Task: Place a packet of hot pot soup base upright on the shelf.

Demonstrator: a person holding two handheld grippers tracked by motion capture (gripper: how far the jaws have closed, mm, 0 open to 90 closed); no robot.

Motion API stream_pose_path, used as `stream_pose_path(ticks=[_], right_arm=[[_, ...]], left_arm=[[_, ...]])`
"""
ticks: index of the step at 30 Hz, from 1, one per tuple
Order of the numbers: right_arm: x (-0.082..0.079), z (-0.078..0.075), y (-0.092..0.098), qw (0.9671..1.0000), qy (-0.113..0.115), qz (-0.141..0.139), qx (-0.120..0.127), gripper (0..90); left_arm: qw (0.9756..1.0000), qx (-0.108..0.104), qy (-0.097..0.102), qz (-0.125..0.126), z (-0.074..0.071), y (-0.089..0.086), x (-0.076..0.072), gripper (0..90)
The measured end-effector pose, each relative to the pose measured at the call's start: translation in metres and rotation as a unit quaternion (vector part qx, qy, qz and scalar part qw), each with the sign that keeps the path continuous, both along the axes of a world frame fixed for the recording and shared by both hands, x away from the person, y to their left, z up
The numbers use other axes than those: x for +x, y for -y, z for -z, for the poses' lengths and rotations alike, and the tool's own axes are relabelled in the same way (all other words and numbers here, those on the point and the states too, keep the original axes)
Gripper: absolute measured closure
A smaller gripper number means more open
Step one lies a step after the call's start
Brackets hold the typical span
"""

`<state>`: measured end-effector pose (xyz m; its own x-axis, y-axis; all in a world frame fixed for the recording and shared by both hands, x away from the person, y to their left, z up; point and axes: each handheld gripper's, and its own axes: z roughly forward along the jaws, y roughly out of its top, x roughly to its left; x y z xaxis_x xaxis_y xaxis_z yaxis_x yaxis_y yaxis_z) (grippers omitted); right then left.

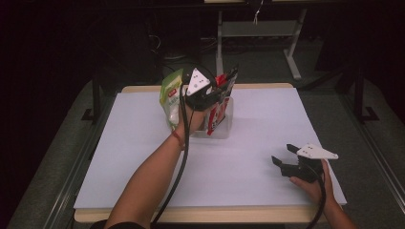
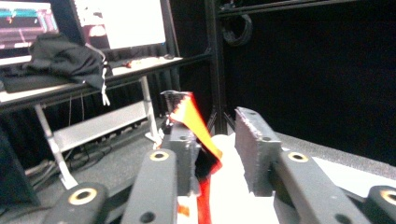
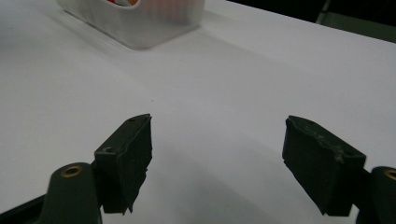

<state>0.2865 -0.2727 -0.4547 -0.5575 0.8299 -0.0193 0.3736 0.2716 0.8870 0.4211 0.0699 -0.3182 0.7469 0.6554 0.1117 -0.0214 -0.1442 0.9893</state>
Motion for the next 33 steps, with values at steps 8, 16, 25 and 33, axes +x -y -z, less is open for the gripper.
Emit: stream_pose_path(ticks=[8, 16, 25, 33], right_arm=[[0.000, 0.000, 0.000, 1.0000, 0.001, 0.000, 0.000, 23.5], [0.000, 0.000, -0.001, 1.0000, 0.003, -0.003, -0.004, 23.5], [0.000, 0.000, -0.001, 1.0000, 0.004, -0.003, -0.005, 23.6], [-0.001, 0.000, -0.001, 1.0000, 0.003, -0.005, -0.007, 25.3]], left_arm=[[0.9994, 0.001, 0.019, 0.030, 0.011, -0.020, -0.025, 58.1], [0.9964, 0.066, 0.012, 0.052, 0.049, -0.036, -0.044, 63.4], [0.9938, 0.090, -0.049, 0.043, 0.078, -0.052, -0.043, 68.5], [0.9901, 0.115, -0.073, 0.033, 0.097, -0.050, -0.033, 79.5]])
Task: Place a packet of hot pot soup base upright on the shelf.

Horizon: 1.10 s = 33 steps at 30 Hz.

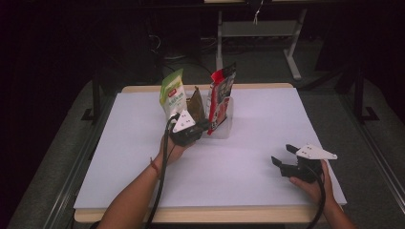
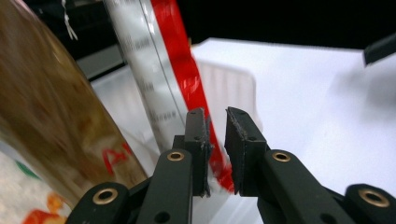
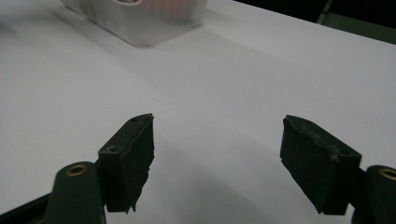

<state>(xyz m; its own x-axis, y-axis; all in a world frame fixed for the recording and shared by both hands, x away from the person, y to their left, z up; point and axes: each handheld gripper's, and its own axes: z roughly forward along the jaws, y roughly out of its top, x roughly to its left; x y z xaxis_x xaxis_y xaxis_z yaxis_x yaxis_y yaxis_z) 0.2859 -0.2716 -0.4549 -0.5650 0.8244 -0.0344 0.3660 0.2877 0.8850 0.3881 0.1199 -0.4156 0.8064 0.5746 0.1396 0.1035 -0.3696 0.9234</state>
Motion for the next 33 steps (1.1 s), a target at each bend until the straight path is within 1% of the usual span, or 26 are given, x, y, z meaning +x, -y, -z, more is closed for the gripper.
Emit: stream_pose_path(ticks=[1, 2, 3, 5, 6, 9, 10, 11, 12, 14, 16, 17, 18, 19, 20, 21, 22, 23, 25, 26, 27, 28, 30, 33], right_arm=[[0.000, 0.000, 0.000, 1.0000, 0.000, 0.000, 0.000, 25.3], [0.000, 0.000, 0.000, 1.0000, 0.000, 0.001, 0.000, 25.3], [0.000, 0.000, 0.000, 1.0000, 0.000, 0.002, 0.000, 25.3], [-0.001, 0.000, 0.000, 1.0000, 0.001, 0.002, -0.001, 25.3], [-0.001, 0.000, 0.000, 1.0000, 0.001, 0.002, -0.001, 25.3], [-0.001, 0.000, 0.000, 1.0000, 0.001, 0.002, -0.001, 25.3], [-0.001, 0.000, 0.000, 1.0000, 0.000, 0.003, 0.000, 25.3], [-0.001, 0.000, 0.000, 1.0000, -0.001, 0.003, -0.001, 25.3], [-0.001, 0.000, 0.000, 1.0000, -0.001, 0.003, -0.003, 25.3], [-0.001, 0.000, -0.001, 1.0000, 0.000, 0.003, -0.004, 25.3], [-0.001, 0.000, -0.001, 1.0000, 0.000, 0.005, -0.004, 25.2], [-0.001, 0.000, -0.001, 1.0000, 0.000, 0.005, -0.005, 25.2], [-0.001, 0.000, -0.001, 1.0000, 0.000, 0.005, -0.006, 25.2], [-0.001, 0.000, -0.001, 1.0000, 0.000, 0.005, -0.008, 25.2], [-0.001, 0.000, -0.002, 0.9999, 0.000, 0.005, -0.009, 25.2], [-0.001, 0.000, -0.002, 0.9999, 0.000, 0.006, -0.010, 25.2], [-0.001, 0.000, -0.002, 0.9999, 0.000, 0.006, -0.010, 25.2], [-0.001, 0.000, -0.002, 0.9999, -0.001, 0.005, -0.011, 25.2], [-0.001, 0.000, -0.002, 0.9999, 0.000, 0.006, -0.011, 25.3], [-0.001, 0.000, -0.002, 0.9999, -0.001, 0.006, -0.011, 25.4], [0.000, 0.000, -0.002, 0.9999, -0.001, 0.006, -0.011, 25.6], [0.000, 0.000, -0.002, 0.9999, -0.001, 0.006, -0.010, 25.7], [0.000, 0.000, -0.002, 0.9999, 0.000, 0.005, -0.009, 25.6], [-0.001, 0.000, -0.002, 0.9999, -0.001, 0.003, -0.010, 25.6]], left_arm=[[1.0000, 0.004, -0.003, 0.000, 0.002, 0.000, 0.002, 79.9], [1.0000, 0.002, -0.007, -0.003, 0.005, 0.000, 0.004, 79.9], [0.9999, 0.002, -0.009, -0.013, 0.006, 0.000, 0.006, 79.9], [0.9998, -0.001, -0.015, -0.012, 0.008, 0.000, 0.009, 82.0], [0.9998, -0.002, -0.014, -0.015, 0.008, 0.001, 0.009, 82.0], [0.9997, 0.012, -0.005, -0.020, 0.008, 0.005, 0.008, 82.1], [0.9997, 0.013, -0.004, -0.022, 0.008, 0.007, 0.007, 82.0], [0.9997, 0.015, -0.006, -0.019, 0.008, 0.008, 0.007, 82.1], [0.9997, 0.018, -0.005, -0.018, 0.008, 0.009, 0.007, 83.3], [0.9994, 0.019, -0.008, -0.026, 0.009, 0.012, 0.007, 86.2], [0.9992, 0.028, -0.001, -0.029, 0.009, 0.015, 0.006, 86.3], [0.9991, 0.031, 0.000, -0.029, 0.009, 0.016, 0.006, 87.3], [0.9991, 0.028, -0.003, -0.030, 0.010, 0.016, 0.007, 87.6], [0.9991, 0.026, -0.002, -0.032, 0.010, 0.015, 0.007, 88.2], [0.9992, 0.019, -0.010, -0.032, 0.011, 0.015, 0.007, 88.9], [0.9991, 0.025, -0.020, -0.028, 0.013, 0.015, 0.009, 90.0], [0.9985, 0.045, -0.017, -0.028, 0.015, 0.016, 0.009, 90.0], [0.9978, 0.059, -0.012, -0.029, 0.018, 0.018, 0.008, 90.0], [0.9980, 0.050, -0.012, -0.036, 0.020, 0.022, 0.007, 90.0], [0.9980, 0.049, -0.009, -0.040, 0.020, 0.023, 0.007, 90.0], [0.9979, 0.050, -0.009, -0.040, 0.020, 0.023, 0.007, 90.0], [0.9980, 0.046, -0.013, -0.041, 0.019, 0.022, 0.007, 90.0], [0.9984, 0.037, -0.023, -0.036, 0.019, 0.020, 0.007, 88.8], [0.9987, 0.035, -0.022, -0.030, 0.017, 0.019, 0.005, 85.8]])
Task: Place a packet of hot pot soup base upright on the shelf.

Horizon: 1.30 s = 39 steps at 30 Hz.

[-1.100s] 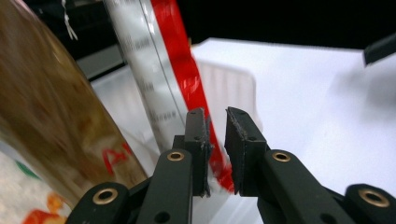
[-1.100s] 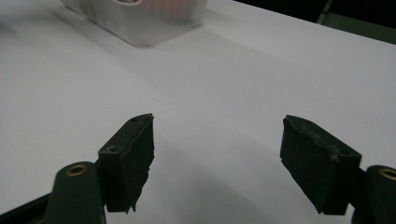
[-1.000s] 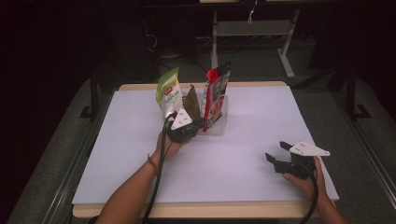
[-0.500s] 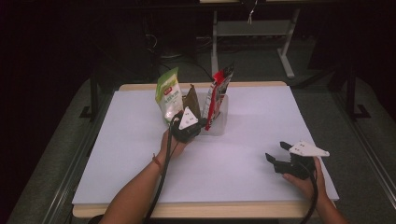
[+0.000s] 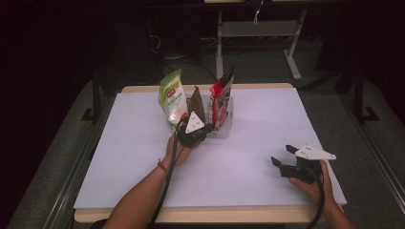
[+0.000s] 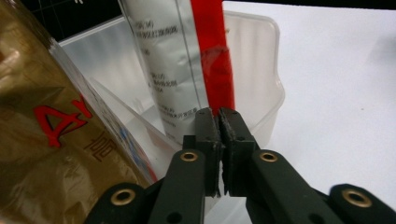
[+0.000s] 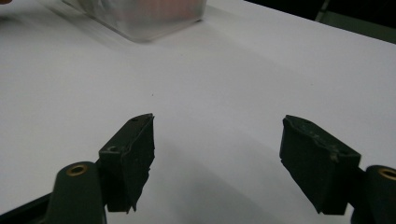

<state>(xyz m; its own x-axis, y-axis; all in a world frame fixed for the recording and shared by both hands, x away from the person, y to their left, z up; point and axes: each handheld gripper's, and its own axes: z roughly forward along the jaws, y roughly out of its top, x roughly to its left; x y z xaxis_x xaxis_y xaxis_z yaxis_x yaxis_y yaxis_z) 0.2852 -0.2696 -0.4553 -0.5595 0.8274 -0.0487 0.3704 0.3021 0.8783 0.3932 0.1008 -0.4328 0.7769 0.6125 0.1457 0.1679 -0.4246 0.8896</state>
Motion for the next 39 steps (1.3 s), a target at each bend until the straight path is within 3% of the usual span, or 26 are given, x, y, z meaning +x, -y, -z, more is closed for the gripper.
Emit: stream_pose_path(ticks=[14, 18, 21, 34, 39], right_arm=[[-0.001, 0.000, 0.000, 0.9999, 0.008, -0.004, -0.005, 25.1], [-0.001, 0.000, -0.001, 0.9999, 0.008, -0.004, -0.007, 25.1], [-0.001, 0.000, -0.002, 0.9999, 0.008, -0.004, -0.009, 25.1], [0.001, 0.000, -0.001, 1.0000, 0.004, -0.006, -0.005, 25.1], [0.001, 0.000, -0.001, 1.0000, 0.005, -0.006, -0.005, 25.1]], left_arm=[[0.9994, -0.032, 0.004, 0.012, -0.010, -0.008, -0.006, 77.2], [0.9993, -0.031, 0.007, 0.019, -0.013, -0.010, -0.009, 70.1], [0.9988, -0.044, 0.001, 0.022, -0.015, -0.012, -0.010, 67.7], [0.9990, -0.034, -0.006, 0.027, -0.020, -0.026, -0.009, 60.0], [0.9993, -0.024, 0.007, 0.029, -0.027, -0.032, -0.012, 54.6]])
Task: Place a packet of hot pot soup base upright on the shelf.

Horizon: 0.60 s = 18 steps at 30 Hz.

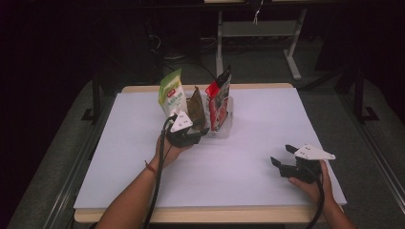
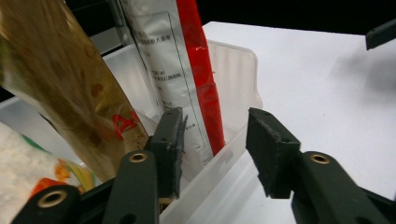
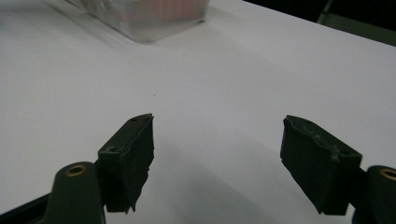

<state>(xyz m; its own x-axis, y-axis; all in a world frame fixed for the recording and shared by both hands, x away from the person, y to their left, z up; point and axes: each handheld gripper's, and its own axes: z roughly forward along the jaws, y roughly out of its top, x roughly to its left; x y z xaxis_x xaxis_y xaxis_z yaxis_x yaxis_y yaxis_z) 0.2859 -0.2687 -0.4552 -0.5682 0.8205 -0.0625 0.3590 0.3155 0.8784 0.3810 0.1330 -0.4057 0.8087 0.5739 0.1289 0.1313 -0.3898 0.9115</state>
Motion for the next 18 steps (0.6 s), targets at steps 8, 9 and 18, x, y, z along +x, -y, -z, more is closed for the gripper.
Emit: stream_pose_path(ticks=[8, 9, 18], right_arm=[[0.001, 0.000, 0.000, 1.0000, -0.002, 0.000, 0.003, 25.3], [0.001, 0.000, 0.000, 1.0000, -0.002, -0.001, 0.004, 25.3], [-0.002, 0.000, 0.001, 1.0000, 0.006, 0.000, 0.007, 25.3]], left_arm=[[1.0000, -0.001, 0.001, -0.008, -0.004, -0.010, -0.001, 45.4], [1.0000, 0.001, 0.003, -0.008, -0.004, -0.010, -0.002, 43.8], [0.9998, 0.015, 0.010, 0.010, -0.013, -0.013, -0.007, 36.3]])
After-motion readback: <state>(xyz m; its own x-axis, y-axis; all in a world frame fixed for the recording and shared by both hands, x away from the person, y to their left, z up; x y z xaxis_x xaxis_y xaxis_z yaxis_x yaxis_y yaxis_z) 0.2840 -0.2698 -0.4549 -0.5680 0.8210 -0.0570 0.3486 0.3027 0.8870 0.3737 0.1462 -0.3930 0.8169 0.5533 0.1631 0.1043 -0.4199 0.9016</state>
